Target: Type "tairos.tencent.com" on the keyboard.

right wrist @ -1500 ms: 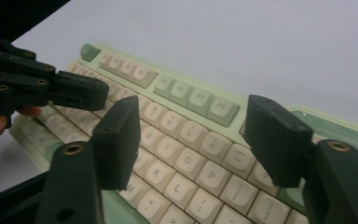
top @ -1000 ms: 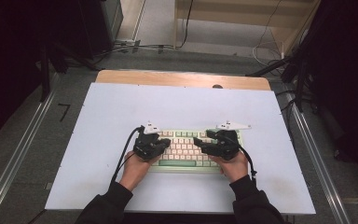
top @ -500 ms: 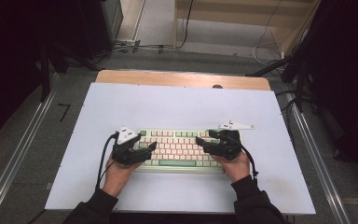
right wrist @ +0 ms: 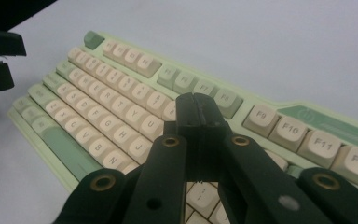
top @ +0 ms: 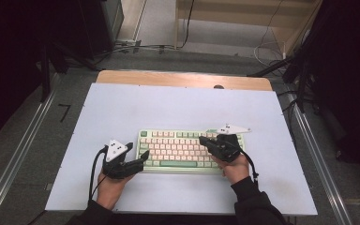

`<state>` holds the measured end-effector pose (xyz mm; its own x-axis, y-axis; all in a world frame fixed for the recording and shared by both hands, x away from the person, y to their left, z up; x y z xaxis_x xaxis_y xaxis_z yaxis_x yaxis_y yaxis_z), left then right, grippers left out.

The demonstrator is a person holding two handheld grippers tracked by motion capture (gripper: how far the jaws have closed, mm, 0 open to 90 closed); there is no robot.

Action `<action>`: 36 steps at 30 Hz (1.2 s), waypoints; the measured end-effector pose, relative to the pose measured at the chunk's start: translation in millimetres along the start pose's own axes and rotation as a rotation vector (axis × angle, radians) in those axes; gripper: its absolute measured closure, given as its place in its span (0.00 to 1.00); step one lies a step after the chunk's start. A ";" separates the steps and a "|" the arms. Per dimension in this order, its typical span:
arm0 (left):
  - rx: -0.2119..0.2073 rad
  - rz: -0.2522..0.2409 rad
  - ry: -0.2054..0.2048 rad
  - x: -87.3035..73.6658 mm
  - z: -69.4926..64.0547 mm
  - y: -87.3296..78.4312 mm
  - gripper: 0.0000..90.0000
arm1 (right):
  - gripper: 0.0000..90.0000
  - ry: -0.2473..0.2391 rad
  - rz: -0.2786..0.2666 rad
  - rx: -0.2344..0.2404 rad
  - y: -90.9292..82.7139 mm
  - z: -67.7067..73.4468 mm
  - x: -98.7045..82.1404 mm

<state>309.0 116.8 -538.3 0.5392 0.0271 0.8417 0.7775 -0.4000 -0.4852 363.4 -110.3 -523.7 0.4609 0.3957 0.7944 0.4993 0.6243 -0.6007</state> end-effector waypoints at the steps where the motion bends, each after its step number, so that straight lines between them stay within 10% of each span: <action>1: 0.005 -0.002 0.003 0.1 0.5 0.2 0.34 | 0.97 -0.001 0.011 0.001 2.0 0.6 -2.0; 36: -0.015 0.008 -0.006 -0.7 -3.4 -0.2 0.39 | 0.97 -0.021 0.095 -0.025 25.1 4.5 -15.9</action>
<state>307.4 113.8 -538.0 0.5479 0.0296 0.8360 0.7682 -0.4135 -0.4888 365.3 -97.9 -551.0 0.4917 0.4669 0.7350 0.4724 0.5661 -0.6756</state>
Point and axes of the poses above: each handheld gripper's, and its own axes: y roughly forward along the jaws, x roughly out of its top, z roughly to its left, the point moved 10 cm from there along y, roughly forward along the jaws, and after that the axes turned 7 degrees about -y, right-handed, at the moved point
